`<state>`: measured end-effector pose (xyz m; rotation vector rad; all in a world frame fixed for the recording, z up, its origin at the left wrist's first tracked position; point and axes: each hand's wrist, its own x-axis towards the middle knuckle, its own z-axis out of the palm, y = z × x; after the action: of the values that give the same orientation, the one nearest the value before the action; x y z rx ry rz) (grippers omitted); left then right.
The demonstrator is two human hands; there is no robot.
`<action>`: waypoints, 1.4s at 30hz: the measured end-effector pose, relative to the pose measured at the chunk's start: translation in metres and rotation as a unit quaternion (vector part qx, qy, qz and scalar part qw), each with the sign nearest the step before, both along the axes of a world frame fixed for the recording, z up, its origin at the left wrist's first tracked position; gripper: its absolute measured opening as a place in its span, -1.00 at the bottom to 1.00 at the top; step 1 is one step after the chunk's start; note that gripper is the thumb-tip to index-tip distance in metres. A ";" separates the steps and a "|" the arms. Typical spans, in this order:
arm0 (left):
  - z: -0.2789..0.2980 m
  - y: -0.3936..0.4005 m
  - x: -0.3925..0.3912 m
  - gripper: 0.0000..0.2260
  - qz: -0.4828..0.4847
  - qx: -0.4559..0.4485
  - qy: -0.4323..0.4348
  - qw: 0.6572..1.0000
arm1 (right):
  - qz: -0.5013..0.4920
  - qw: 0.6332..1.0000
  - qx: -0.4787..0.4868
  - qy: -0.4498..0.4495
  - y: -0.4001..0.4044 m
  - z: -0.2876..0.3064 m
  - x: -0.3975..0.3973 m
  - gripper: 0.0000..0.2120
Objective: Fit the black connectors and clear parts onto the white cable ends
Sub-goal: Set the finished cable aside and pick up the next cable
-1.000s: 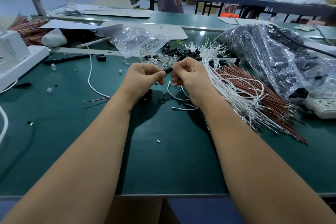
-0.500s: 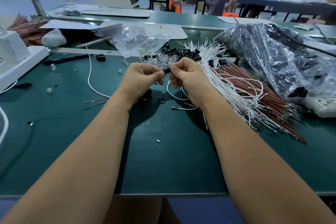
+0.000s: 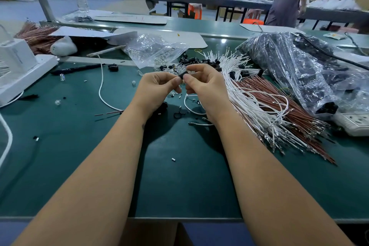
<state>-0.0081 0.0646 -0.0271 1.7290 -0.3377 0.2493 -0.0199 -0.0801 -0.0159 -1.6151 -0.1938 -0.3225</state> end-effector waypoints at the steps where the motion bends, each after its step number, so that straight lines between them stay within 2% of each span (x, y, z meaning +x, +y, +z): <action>1: 0.000 0.000 -0.001 -0.90 -0.002 0.001 0.002 1.000 | -0.011 1.000 -0.009 -0.012 0.001 -0.001 0.000 -0.89; 7: 0.008 -0.009 -0.004 -0.90 0.014 0.008 -0.056 0.998 | -0.073 0.996 -0.010 -0.045 0.002 0.002 0.002 -0.82; 10: 0.011 -0.011 -0.004 -0.89 0.053 0.059 -0.094 0.992 | -0.072 0.996 -0.002 -0.059 0.000 0.005 0.000 -0.81; 12: 0.012 -0.010 -0.004 -0.86 0.060 0.101 -0.087 0.989 | -0.089 0.993 0.004 -0.073 -0.002 0.005 -0.001 -0.80; 15: 0.017 -0.002 -0.007 -0.81 0.043 0.155 -0.043 0.986 | -0.207 0.974 0.002 -0.096 -0.004 0.004 -0.001 -0.82; 17: 0.024 0.012 -0.013 -0.82 0.054 0.227 -0.040 0.972 | -0.299 0.948 0.022 -0.104 -0.003 0.006 0.000 -0.87; 19: 0.037 0.031 -0.021 -0.82 0.041 0.281 -0.022 0.959 | -0.343 0.931 0.054 -0.113 -0.002 0.010 -0.001 -0.87; 22: 0.062 0.067 -0.033 -0.81 0.002 0.325 0.051 0.944 | -0.280 0.950 0.050 -0.132 0.002 0.011 -0.004 -0.83; 23: 0.070 0.080 -0.035 -0.81 0.031 0.309 0.038 0.950 | -0.242 0.961 0.027 -0.129 0.005 0.010 -0.004 -0.82; 24: 0.077 0.093 -0.035 -0.81 0.096 0.274 -0.010 0.957 | -0.208 0.970 -0.010 -0.124 0.008 0.009 -0.004 -0.82; 25: 0.082 0.107 -0.034 -0.82 0.189 0.235 -0.077 0.950 | -0.181 0.974 -0.054 -0.121 0.011 0.007 -0.004 -0.82; 27: 0.086 0.131 -0.030 -0.82 0.370 0.212 -0.175 0.888 | -0.148 0.972 -0.130 -0.130 0.015 0.002 -0.004 -0.82; 29: 0.078 0.147 -0.021 -0.81 0.427 0.279 -0.133 0.850 | -0.131 0.964 -0.178 -0.145 0.017 -0.002 -0.004 -0.84; 31: 0.059 0.162 -0.012 -0.79 0.394 0.406 -0.028 0.824 | -0.124 0.955 -0.219 -0.160 0.017 -0.003 -0.004 -0.85; 34: 0.037 0.181 -0.013 -0.78 0.336 0.569 0.103 0.744 | -0.135 0.948 -0.237 -0.166 0.014 -0.002 -0.003 -0.86; 36: 0.034 0.185 -0.015 -0.80 0.320 0.644 0.146 0.680 | -0.153 0.948 -0.228 -0.163 0.012 0.000 -0.002 -0.85; 38: 0.034 0.180 -0.012 -0.78 0.335 0.691 0.144 0.624 | -0.165 0.950 -0.217 -0.152 0.009 0.002 -0.001 -0.84; 39: 0.034 0.175 -0.009 -0.73 0.353 0.690 0.122 0.620 | -0.169 0.951 -0.214 -0.148 0.008 0.003 -0.001 -0.84; 40: 0.034 0.167 -0.006 -0.63 0.368 0.671 0.091 0.637 | -0.175 0.950 -0.215 -0.146 0.007 0.004 0.000 -0.83; 42: 0.036 0.144 0.001 -0.49 0.374 0.606 0.020 0.702 | -0.200 0.941 -0.234 -0.144 0.003 0.006 -0.001 -0.83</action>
<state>-0.0072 0.2082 0.0085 3.1520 0.4064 0.6750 -0.0207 -0.0773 -0.0101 -2.0745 -0.1696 -0.8822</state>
